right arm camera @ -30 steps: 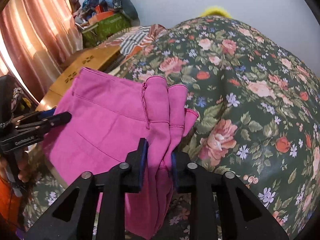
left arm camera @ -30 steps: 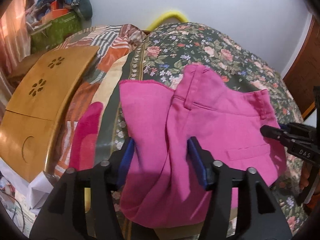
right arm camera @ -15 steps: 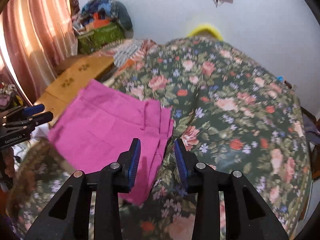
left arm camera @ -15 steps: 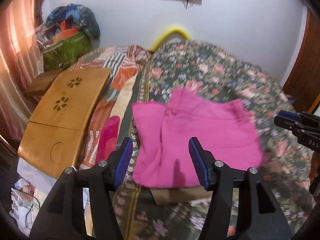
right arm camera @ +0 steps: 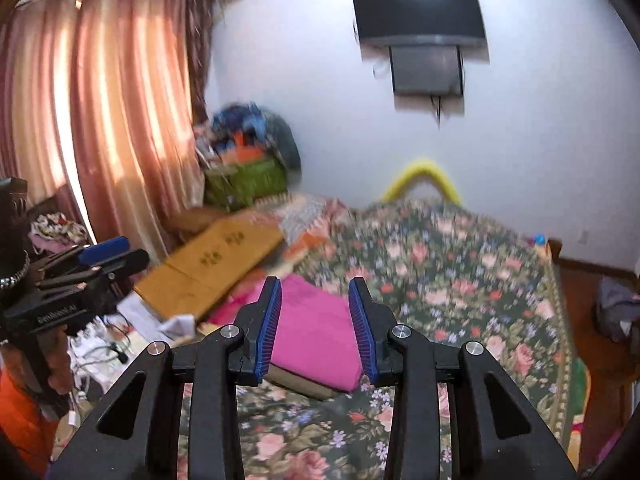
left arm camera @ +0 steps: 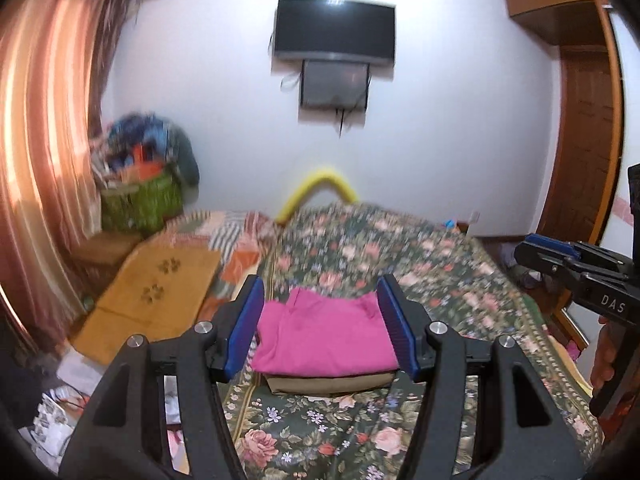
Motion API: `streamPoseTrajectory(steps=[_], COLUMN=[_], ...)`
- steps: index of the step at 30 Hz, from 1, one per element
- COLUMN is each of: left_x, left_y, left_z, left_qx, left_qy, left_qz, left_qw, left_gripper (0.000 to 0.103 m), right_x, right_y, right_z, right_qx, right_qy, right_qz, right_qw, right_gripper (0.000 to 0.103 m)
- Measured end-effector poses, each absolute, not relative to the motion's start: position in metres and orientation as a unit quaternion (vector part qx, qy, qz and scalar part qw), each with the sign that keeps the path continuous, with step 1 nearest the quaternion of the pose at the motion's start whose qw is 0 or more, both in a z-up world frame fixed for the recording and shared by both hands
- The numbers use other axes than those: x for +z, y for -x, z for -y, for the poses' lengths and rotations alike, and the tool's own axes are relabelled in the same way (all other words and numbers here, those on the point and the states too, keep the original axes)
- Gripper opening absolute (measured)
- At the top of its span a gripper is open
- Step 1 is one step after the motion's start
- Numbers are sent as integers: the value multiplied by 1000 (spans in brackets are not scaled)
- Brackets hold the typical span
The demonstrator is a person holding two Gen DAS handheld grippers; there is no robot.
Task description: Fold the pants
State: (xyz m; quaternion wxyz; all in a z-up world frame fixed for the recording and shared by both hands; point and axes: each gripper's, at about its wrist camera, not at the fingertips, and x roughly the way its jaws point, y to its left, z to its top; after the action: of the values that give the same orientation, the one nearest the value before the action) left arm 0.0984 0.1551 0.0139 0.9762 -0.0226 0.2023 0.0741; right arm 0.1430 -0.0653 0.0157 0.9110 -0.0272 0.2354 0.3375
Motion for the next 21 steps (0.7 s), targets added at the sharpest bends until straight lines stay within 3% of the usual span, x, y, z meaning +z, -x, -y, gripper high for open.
streamPoseTrajectory(steps=[9,11,21], left_x=[43,43,40], left_y=[-9,5,47], left_z=[-119,-115,-100], left_qx=[72,72,76], left_qy=[27,31,30], left_qz=[-138,-131,-116], left_qw=[987,988,990], left_gripper=[66,72,99], right_x=[52,52,48], right_y=[-58,-45,-11], right_z=[93,95,102], right_qx=[359,362,343], right_qy=[-9,-9,-12], right_qz=[-160,-152,-125], right_qw=[919,920,931], right_gripper=[34,35,75])
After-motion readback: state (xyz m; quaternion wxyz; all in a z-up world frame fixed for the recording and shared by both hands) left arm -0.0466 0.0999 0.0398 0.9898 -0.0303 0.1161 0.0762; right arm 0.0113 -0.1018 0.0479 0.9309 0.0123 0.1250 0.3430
